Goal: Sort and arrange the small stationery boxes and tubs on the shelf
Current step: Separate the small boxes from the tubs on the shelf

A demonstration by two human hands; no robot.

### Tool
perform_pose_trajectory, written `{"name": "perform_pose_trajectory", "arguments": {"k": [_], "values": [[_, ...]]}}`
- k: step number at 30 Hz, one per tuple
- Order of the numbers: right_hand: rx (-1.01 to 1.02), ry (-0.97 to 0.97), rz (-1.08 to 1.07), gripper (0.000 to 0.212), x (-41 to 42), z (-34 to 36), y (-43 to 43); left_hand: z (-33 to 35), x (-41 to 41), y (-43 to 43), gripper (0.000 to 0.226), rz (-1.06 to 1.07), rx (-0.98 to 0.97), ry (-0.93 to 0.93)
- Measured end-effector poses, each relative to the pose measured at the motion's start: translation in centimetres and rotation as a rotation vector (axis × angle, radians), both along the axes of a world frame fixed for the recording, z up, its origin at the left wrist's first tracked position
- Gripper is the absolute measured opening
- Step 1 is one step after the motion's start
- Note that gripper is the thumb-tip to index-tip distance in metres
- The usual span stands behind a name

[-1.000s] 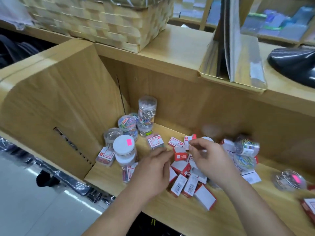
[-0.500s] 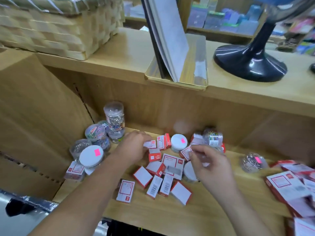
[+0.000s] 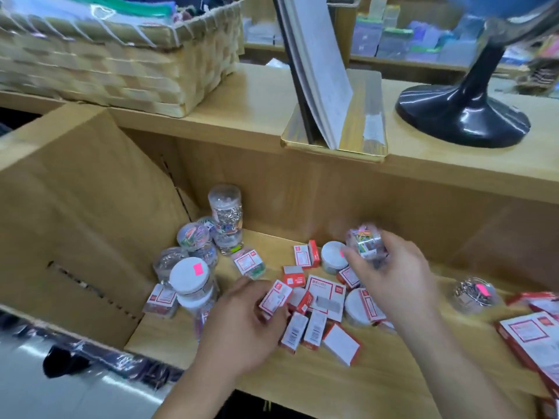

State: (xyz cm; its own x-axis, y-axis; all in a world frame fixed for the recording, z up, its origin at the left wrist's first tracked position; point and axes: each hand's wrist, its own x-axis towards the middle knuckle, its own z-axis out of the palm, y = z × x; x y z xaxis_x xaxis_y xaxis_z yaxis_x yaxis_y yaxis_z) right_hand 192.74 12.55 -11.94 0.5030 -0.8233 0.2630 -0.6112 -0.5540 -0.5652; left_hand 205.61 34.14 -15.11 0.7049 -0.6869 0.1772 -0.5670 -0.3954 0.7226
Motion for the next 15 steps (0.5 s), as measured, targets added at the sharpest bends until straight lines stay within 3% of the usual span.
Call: {"name": "perform_pose_trajectory", "arguments": {"k": [4, 9, 11, 15], "values": [[0.117, 0.181, 0.258, 0.041, 5.9, 1.5, 3.0, -0.4, 0.5, 2.6, 0.024, 0.111, 0.059, 0.006], [0.113, 0.377, 0.292, 0.04, 12.5, -0.2, 4.0, -0.2, 1.2, 4.0, 0.024, 0.144, 0.041, 0.007], [0.198, 0.369, 0.328, 0.041, 13.6, -1.1, 4.0, -0.1, 1.4, 4.0, 0.023, 0.142, 0.045, -0.013], [0.294, 0.121, 0.341, 0.041, 12.4, -1.4, 2.5, 0.1, 1.4, 3.9, 0.027, 0.127, 0.031, -0.015]]}}
